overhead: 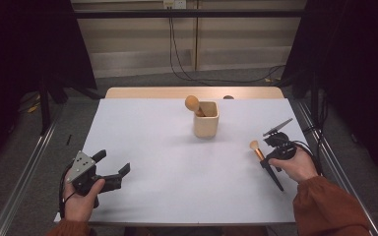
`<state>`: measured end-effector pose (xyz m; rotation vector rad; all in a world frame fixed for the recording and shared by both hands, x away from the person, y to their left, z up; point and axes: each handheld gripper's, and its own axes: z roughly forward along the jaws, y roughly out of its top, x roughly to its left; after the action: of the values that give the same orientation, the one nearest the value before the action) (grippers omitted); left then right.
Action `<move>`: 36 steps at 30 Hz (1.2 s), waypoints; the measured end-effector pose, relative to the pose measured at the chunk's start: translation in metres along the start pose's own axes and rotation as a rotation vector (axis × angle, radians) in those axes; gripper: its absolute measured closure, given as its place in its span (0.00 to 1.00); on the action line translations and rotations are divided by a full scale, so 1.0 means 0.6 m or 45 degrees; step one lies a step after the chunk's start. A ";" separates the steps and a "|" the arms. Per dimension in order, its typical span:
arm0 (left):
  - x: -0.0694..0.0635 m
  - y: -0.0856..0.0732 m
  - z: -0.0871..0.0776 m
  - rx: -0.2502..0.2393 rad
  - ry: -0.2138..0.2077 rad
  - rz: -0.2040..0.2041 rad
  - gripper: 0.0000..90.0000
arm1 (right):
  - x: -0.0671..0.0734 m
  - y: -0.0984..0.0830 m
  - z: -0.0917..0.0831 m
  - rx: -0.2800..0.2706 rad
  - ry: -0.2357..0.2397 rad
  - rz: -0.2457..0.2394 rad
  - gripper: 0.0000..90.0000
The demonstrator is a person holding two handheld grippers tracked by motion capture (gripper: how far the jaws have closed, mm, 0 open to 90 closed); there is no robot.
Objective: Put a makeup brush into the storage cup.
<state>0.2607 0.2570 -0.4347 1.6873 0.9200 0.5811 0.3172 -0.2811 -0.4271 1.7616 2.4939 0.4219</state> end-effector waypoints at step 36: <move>0.000 0.000 -0.001 -0.002 0.000 -0.001 0.04 | 0.003 -0.030 -0.037 -0.658 0.169 0.030 0.84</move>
<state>0.2603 0.2575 -0.4345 1.6859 0.9199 0.5811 0.2953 -0.2891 -0.4100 1.5897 2.1641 1.0993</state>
